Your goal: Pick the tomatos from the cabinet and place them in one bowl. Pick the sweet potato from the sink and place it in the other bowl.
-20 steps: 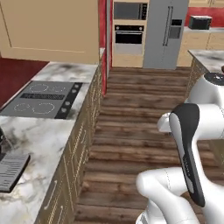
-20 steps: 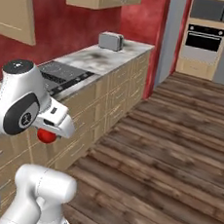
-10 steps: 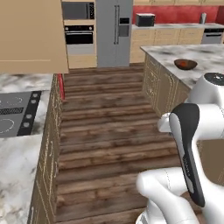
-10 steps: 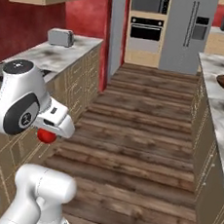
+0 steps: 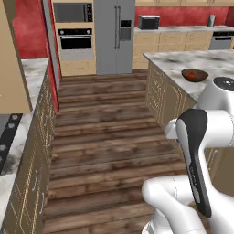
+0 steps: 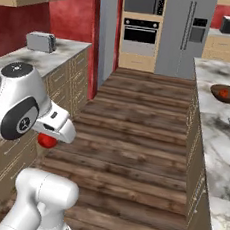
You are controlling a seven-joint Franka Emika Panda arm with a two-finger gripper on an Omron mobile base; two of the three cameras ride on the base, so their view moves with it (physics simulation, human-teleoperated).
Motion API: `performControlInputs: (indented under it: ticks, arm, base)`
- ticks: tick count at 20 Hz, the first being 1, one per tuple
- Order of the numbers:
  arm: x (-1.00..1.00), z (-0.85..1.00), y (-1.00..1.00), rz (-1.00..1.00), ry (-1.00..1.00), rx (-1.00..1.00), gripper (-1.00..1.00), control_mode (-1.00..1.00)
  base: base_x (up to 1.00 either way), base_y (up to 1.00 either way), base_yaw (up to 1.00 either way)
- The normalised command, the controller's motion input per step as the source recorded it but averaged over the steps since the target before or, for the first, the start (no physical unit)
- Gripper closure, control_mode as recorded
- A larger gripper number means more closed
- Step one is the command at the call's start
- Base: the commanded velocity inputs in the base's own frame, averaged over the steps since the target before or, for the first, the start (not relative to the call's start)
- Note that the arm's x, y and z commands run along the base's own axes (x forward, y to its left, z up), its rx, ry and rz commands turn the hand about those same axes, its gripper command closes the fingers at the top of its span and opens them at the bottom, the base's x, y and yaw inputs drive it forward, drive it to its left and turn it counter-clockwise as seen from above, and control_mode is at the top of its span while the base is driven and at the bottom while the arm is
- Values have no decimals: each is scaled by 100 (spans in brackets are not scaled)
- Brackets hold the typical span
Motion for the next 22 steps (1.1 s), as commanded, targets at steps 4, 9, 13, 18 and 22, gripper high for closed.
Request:
performControlInputs:
  ticks: [4,9,13,18,22]
  arm:
    - [0,0,0,0,0,0,100,100]
    - [0,0,0,0,0,0,100,100]
    - [0,0,0,0,0,0,100,100]
    - [0,0,0,0,0,0,100,100]
    - [0,0,0,0,0,0,100,100]
  base:
    - [66,-49,9]
    - [100,-28,0]
    - [100,-26,0]
    - [99,-28,-1]
    - [92,-16,-7]
